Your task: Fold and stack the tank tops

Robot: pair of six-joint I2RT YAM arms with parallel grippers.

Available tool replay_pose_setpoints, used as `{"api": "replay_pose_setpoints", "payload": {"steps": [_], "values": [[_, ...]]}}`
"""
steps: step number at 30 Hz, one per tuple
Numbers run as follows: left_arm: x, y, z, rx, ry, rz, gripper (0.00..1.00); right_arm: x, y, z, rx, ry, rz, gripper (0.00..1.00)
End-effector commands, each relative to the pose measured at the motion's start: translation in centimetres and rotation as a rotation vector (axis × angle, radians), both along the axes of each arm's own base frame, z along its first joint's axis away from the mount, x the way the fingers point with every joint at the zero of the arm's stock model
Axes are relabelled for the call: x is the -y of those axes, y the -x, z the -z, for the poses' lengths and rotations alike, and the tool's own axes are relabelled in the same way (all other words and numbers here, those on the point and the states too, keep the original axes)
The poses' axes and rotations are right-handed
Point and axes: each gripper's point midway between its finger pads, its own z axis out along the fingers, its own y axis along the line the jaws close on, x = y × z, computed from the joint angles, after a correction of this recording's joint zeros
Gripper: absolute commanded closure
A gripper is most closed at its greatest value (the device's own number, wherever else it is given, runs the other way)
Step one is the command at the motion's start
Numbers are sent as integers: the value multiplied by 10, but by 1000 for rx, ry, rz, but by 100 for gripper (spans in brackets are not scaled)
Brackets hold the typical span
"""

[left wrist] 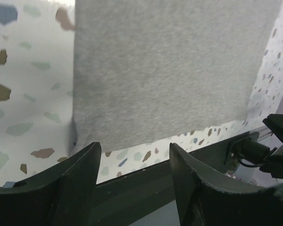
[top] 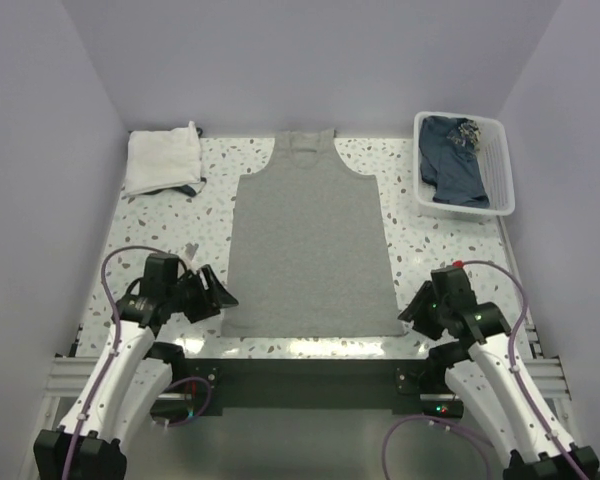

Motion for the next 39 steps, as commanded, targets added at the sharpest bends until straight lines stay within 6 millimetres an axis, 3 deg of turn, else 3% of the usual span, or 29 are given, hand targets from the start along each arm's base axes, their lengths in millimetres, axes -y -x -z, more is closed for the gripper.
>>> {"api": "replay_pose_setpoints", "payload": {"steps": [1, 3, 6, 7, 10, 11, 14, 15, 17, 18, 20, 22, 23, 25, 26, 27, 28, 29, 30, 32, 37, 38, 39], "values": [[4, -26, -53, 164, -5, 56, 35, -16, -37, -42, 149, -33, -97, 52], [1, -43, -72, 224, -29, 40, 35, -23, -54, -61, 192, -38, -128, 53], [4, -83, -103, 333, -7, -18, 36, -47, -77, -81, 275, -49, -192, 53], [6, -107, -120, 422, 13, -38, 36, -69, -74, -84, 285, -62, -254, 53], [11, -167, -137, 473, 18, -63, 42, -117, -92, -90, 317, -13, -333, 53], [4, -198, -132, 440, -26, -115, 42, -155, -86, -90, 305, 8, -442, 53], [-2, -251, -135, 493, -76, -138, 44, -200, -90, -101, 358, 76, -532, 53], [-1, -276, -129, 492, -89, -113, 44, -213, -96, -85, 335, 90, -545, 53], [-3, -307, -125, 513, -138, -97, 44, -223, -104, -77, 332, 103, -548, 53], [-3, -330, -115, 501, -168, -74, 43, -222, -110, -72, 332, 138, -535, 53], [-8, -350, -96, 468, -222, -44, 43, -223, -120, -59, 324, 184, -533, 52], [-12, -384, -69, 457, -303, 4, 42, -244, -122, -58, 338, 124, -576, 53], [-15, -383, -67, 447, -313, -3, 42, -252, -121, -59, 336, 109, -594, 54], [-21, -403, -49, 439, -358, 27, 41, -265, -117, -59, 333, 116, -630, 55], [-22, -415, -53, 459, -368, 24, 41, -281, -111, -64, 350, 122, -662, 55], [-23, -420, -30, 427, -386, 46, 41, -283, -109, -63, 348, 150, -670, 55], [-25, -426, -24, 428, -400, 52, 41, -292, -105, -66, 355, 138, -685, 55], [-25, -436, -27, 446, -411, 53, 41, -295, -102, -61, 345, 139, -695, 56], [-27, -439, -6, 419, -432, 72, 41, -300, -100, -60, 344, 125, -704, 56], [-31, -447, 7, 401, -459, 72, 42, -309, -93, -61, 345, 111, -718, 57], [-26, -452, 21, 413, -444, 98, 43, -334, -81, -54, 339, 120, -774, 58], [-25, -452, 23, 413, -439, 104, 44, -344, -82, -62, 355, 108, -780, 58], [-26, -452, 27, 409, -440, 104, 45, -348, -80, -52, 334, 132, -794, 58]]}}
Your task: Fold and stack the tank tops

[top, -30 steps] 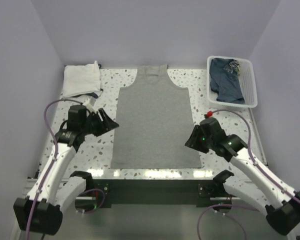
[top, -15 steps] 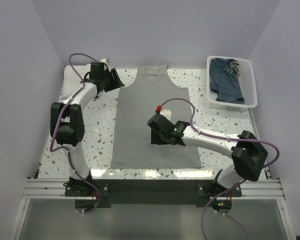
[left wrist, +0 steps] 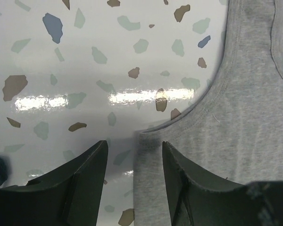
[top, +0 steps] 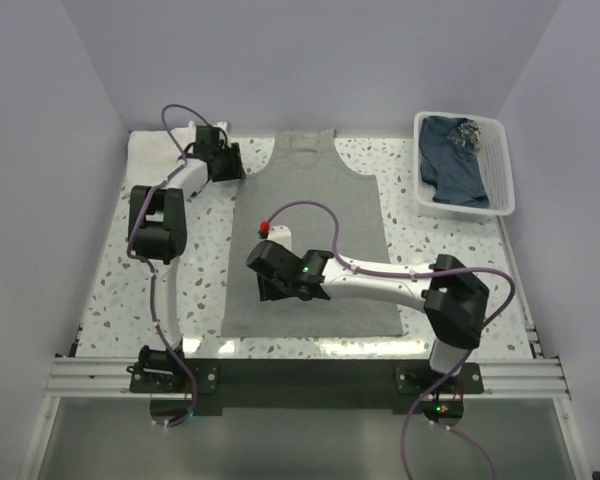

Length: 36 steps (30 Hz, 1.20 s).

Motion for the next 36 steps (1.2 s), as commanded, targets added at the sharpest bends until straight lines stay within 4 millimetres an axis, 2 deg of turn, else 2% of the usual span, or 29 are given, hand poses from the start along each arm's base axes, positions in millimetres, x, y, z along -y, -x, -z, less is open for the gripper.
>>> {"api": "replay_pose_setpoints", "payload": {"steps": [1, 2, 4, 6, 14, 24, 29, 30, 31, 33, 34, 36], "values": [[-4, -12, -9, 48, -21, 25, 46, -28, -4, -10, 43, -7, -20, 59], [-3, -12, -8, 47, -17, 32, 49, -38, -2, -15, 51, -17, -32, 59], [-2, -11, -7, 47, -16, 35, 52, -44, 1, -7, 45, 5, -42, 60], [2, -9, -6, 47, -6, 57, 53, -48, 1, -9, 44, -5, -39, 60], [9, -3, 6, 18, -22, 80, 51, -34, -2, -16, 68, -12, 11, 59], [21, 1, 25, -12, -22, 100, 58, -15, 0, -19, 78, -12, 45, 59], [19, 4, 22, -4, -24, 85, 72, -23, 2, -19, 70, -22, 12, 59], [19, 3, 21, 0, -25, 79, 76, -26, 4, -18, 65, -21, 0, 59], [18, 3, 18, 4, -24, 75, 85, -32, 6, -16, 67, -13, -20, 60], [17, 3, 10, 25, -18, 67, 93, -38, 12, -10, 60, 13, -49, 59], [16, 7, 13, 19, -15, 58, 100, -47, 17, -5, 61, 27, -74, 59], [14, 4, -3, 64, 12, 37, 100, -56, 22, 1, 58, 44, -102, 60]]}}
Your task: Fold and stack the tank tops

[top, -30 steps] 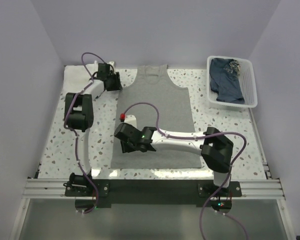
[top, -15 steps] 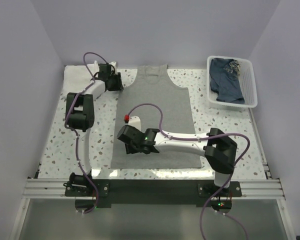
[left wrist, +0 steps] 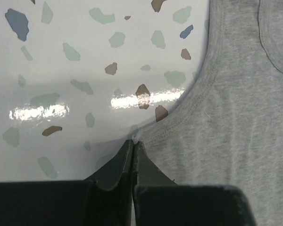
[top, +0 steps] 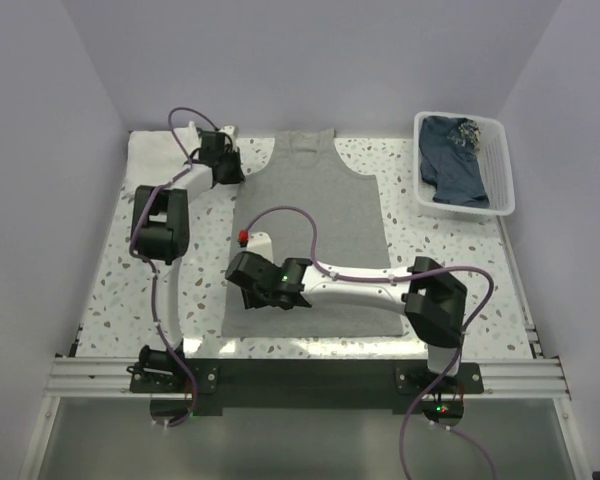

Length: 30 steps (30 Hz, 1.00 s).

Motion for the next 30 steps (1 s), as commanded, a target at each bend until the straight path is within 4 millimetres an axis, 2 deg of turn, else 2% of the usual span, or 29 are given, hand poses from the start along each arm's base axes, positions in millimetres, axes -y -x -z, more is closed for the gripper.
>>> {"api": "replay_pose_setpoints", "payload": {"steps": [1, 3, 4, 5, 6, 7, 9, 13, 22, 30], "values": [[-6, 8, -17, 33, 30, -38, 100, -31, 17, -3, 11, -2, -80, 60], [-12, 6, -24, 61, 58, -62, 100, -41, 24, 8, 10, 20, -109, 61], [-12, 10, -27, 62, 77, -56, 100, -54, 32, 1, 18, 2, -134, 61], [-14, 9, -29, 67, 86, -64, 100, -59, 37, 3, 15, 8, -147, 62], [-17, 9, -29, 66, 86, -70, 100, -61, 40, 18, 1, 48, -155, 62], [-18, 9, -30, 65, 91, -67, 100, -71, 48, 12, 1, 33, -176, 63], [-20, 9, -31, 64, 90, -70, 100, -76, 55, 25, -12, 57, -193, 65], [-19, 9, -31, 65, 101, -66, 100, -85, 71, 36, -20, 83, -222, 67], [-19, 6, -29, 59, 110, -64, 100, -87, 72, 56, -15, 136, -221, 67], [-20, 5, -29, 54, 119, -64, 100, -86, 64, 49, 21, 155, -197, 67]]}}
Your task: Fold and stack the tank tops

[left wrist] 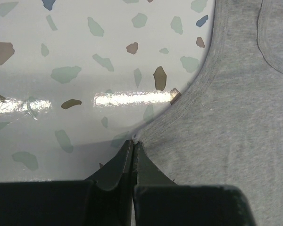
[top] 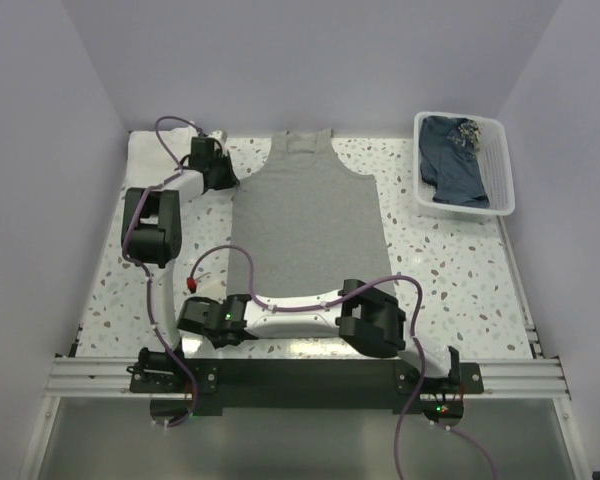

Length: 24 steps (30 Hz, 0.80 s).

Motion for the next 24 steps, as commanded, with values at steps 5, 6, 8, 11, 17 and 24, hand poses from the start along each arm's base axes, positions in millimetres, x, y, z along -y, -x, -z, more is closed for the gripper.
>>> {"api": "replay_pose_setpoints", "payload": {"steps": [5, 6, 8, 11, 17, 24], "values": [[-3, -12, -28, 64, 31, -7, 100, -1, -9, -12, 51, 1, 23, 67], [-3, -12, -26, 60, 31, -6, 100, -2, -9, -9, 48, 5, 21, 67], [-3, -11, -25, 57, 32, -5, 100, -4, -8, -7, 44, 8, 18, 67], [-4, -11, -24, 54, 32, -7, 100, -4, -10, -6, 56, 15, 19, 67], [-3, -12, -24, 52, 38, -6, 100, -5, -10, 1, 54, 36, 15, 67], [-2, -13, -26, 55, 39, -5, 100, 3, -4, 12, 27, 72, 0, 83]]}}
